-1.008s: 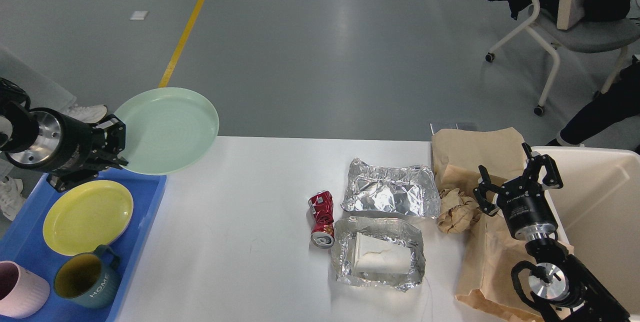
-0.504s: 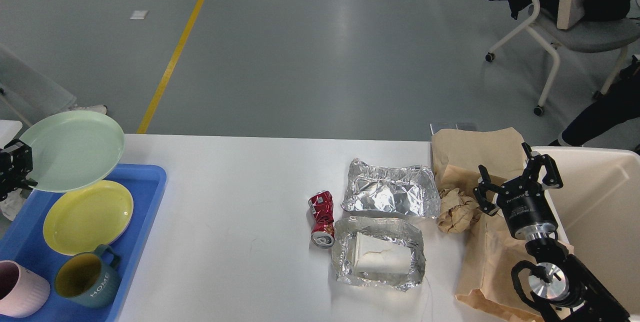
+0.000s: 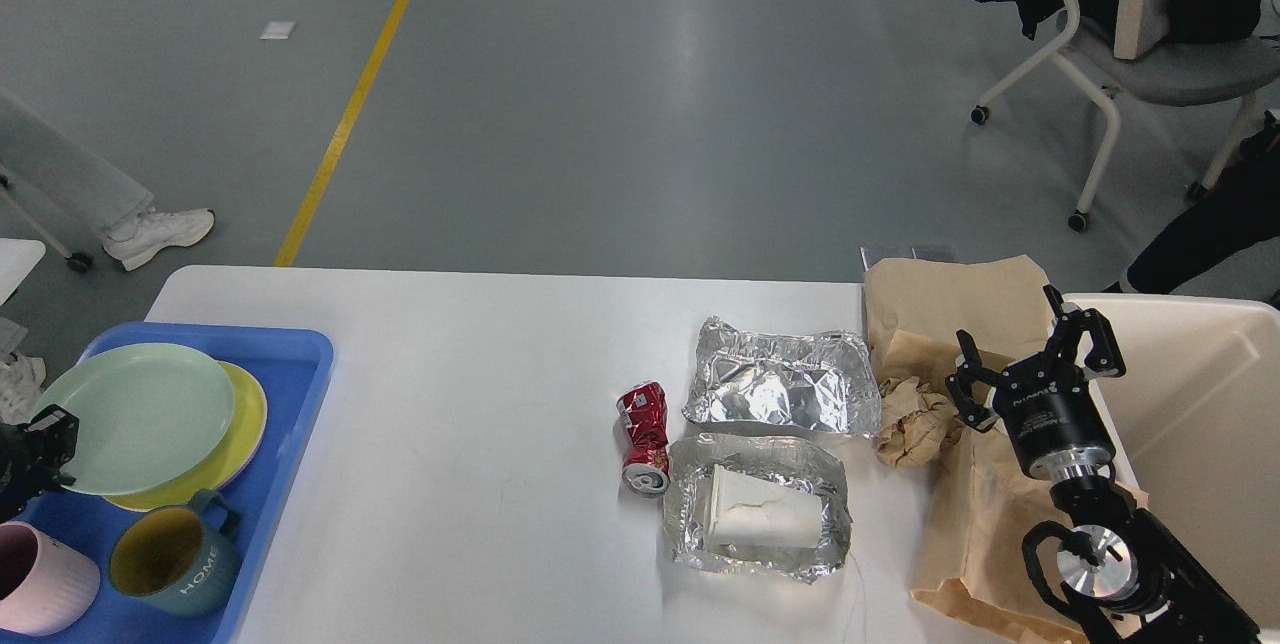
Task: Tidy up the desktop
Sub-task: 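Lower the pale green plate onto the yellow plate in the tray, then release the plate and raise the left gripper above the tray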
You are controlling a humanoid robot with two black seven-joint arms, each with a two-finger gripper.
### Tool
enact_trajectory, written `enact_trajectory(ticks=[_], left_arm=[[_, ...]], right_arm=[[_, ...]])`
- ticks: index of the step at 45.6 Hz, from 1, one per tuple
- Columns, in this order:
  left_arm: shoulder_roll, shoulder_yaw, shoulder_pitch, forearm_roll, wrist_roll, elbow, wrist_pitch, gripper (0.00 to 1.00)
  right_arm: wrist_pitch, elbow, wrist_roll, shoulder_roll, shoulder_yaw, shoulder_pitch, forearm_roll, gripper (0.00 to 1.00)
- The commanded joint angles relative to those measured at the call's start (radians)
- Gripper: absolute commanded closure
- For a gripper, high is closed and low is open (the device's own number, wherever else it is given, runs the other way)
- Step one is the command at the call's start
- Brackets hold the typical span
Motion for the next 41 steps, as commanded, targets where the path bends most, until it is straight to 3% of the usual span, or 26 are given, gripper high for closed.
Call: enact_trajectory(ticks=[1, 10, 20, 26, 29, 35, 41], left_arm=[[-0.017, -0.007, 0.018, 0.004, 0.0, 0.013, 0.0, 1.0], [-0.038, -0.011, 0.018, 0.002, 0.002, 0.013, 0.006, 1.0], [-0.067, -0.014, 0.019, 0.002, 0.0, 0.015, 0.067, 0.99], [-0.07, -0.014, 0.019, 0.002, 0.0, 0.015, 0.078, 0.94], [-0.07, -0.014, 0.019, 0.002, -0.003, 0.015, 0.084, 0.83], [-0.069, -0.013, 0.019, 0.002, -0.004, 0.015, 0.124, 0.4], [-0.069, -0.013, 0.019, 0.002, -0.003, 0.015, 0.167, 0.2]], right_arm=[[0.0, 0.0, 0.0, 0.0, 0.0, 0.0, 0.0, 0.0], [0.0, 0.0, 0.0, 0.0, 0.0, 0.0, 0.0, 0.0], [0.0, -0.002, 0.0, 0.0, 0.0, 0.0, 0.0, 0.0], [0.0, -0.002, 0.0, 0.0, 0.0, 0.0, 0.0, 0.0], [0.0, 0.0, 0.0, 0.0, 0.0, 0.0, 0.0, 0.0], [0.0, 0.0, 0.0, 0.0, 0.0, 0.0, 0.0, 0.0], [0.0, 0.0, 0.0, 0.0, 0.0, 0.0, 0.0, 0.0]])
